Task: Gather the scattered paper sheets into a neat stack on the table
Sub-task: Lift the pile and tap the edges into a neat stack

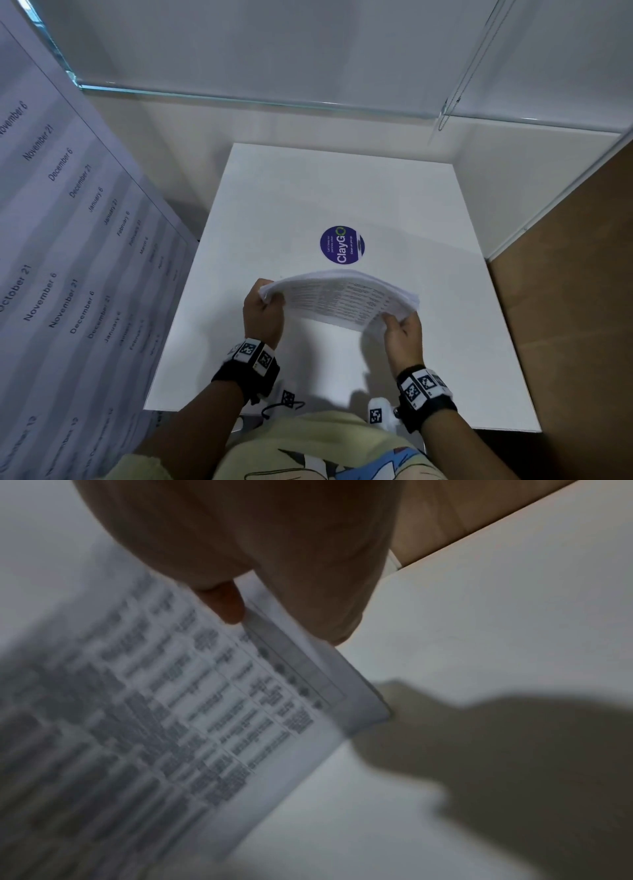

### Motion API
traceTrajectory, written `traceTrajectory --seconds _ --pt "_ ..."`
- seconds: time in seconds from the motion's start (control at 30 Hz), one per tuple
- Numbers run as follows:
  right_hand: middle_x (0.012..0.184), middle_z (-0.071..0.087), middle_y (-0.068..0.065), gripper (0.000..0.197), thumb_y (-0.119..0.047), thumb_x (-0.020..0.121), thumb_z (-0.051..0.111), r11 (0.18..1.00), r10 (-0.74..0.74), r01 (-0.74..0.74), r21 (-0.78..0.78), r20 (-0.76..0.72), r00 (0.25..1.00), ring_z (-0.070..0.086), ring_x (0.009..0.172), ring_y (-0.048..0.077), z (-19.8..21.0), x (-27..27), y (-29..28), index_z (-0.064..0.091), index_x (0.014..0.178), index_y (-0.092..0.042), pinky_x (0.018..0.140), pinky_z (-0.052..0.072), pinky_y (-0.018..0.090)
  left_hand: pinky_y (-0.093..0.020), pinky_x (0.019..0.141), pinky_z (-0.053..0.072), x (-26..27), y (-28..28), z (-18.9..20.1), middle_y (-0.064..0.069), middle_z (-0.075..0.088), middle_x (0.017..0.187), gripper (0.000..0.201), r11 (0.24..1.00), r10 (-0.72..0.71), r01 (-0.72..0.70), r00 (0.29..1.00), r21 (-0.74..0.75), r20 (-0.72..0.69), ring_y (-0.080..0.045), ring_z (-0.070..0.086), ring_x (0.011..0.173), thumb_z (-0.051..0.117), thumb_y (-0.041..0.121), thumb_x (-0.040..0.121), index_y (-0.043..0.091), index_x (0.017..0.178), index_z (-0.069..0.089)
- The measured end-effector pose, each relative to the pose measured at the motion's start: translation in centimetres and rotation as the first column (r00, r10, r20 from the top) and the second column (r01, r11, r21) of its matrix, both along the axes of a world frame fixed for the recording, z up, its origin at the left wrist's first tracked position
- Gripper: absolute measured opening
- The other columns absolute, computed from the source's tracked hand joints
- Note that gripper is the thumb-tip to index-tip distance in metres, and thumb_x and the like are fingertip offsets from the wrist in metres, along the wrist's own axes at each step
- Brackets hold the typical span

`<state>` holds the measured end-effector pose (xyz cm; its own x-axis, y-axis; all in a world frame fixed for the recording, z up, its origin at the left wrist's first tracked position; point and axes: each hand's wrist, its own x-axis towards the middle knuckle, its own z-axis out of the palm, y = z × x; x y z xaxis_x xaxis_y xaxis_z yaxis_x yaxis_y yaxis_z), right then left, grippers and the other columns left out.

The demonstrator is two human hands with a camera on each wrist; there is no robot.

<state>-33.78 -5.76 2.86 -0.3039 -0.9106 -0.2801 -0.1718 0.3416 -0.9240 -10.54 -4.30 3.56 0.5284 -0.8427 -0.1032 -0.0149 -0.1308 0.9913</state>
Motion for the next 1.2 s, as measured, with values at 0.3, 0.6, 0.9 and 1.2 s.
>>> traceTrajectory --seconds 0.3,0.6,0.9,1.2 --pt "0.115 0.071 0.003 0.032 -0.008 0.096 0.053 0.996 0.078 -0.078 0.053 0.001 0.997 0.065 0.111 0.021 -0.3 -0.3 -0.5 0.062 0.125 -0.018 0.100 0.048 0.038 -0.035 0.076 0.050 0.4 0.0 -0.7 0.007 0.067 0.089 0.033 0.989 -0.083 0.084 0.997 0.124 -0.009 -0.021 0.062 0.089 0.045 0.008 0.075 0.017 0.100 0.065" --pt "0.104 0.066 -0.004 0.029 0.003 0.095 0.048 0.993 0.114 -0.115 0.020 0.069 0.991 0.062 0.091 0.008 2.3 -0.9 -2.5 0.055 0.107 -0.022 0.072 0.048 0.022 -0.047 0.076 0.059 3.2 -1.8 1.2 -0.001 0.074 0.101 0.033 0.913 -0.354 0.338 0.935 0.228 0.029 -0.026 0.069 0.094 0.045 0.017 0.080 0.027 0.101 0.068" --pt "0.130 0.061 0.018 0.043 -0.012 0.092 0.064 0.950 0.218 -0.217 0.225 0.019 0.976 0.062 0.113 0.034 2.7 -1.1 -3.7 0.046 0.131 -0.017 0.101 0.050 0.050 -0.035 0.069 0.053 5.2 -4.3 7.2 -0.007 0.067 0.100 0.031 0.824 -0.540 0.453 0.811 0.340 0.228 -0.024 0.063 0.085 0.040 0.017 0.086 0.016 0.113 0.056" --pt "0.103 0.073 -0.008 0.025 -0.009 0.091 0.068 0.741 0.562 -0.639 -0.205 -0.333 0.757 0.062 0.083 -0.007 8.4 2.1 -5.3 0.069 0.108 -0.027 0.079 0.046 0.026 -0.041 0.074 0.044 2.6 -4.6 12.0 -0.005 0.048 0.088 0.009 0.684 -0.659 0.594 0.252 0.424 0.709 -0.028 0.049 0.080 0.044 0.008 0.088 0.017 0.091 0.044"
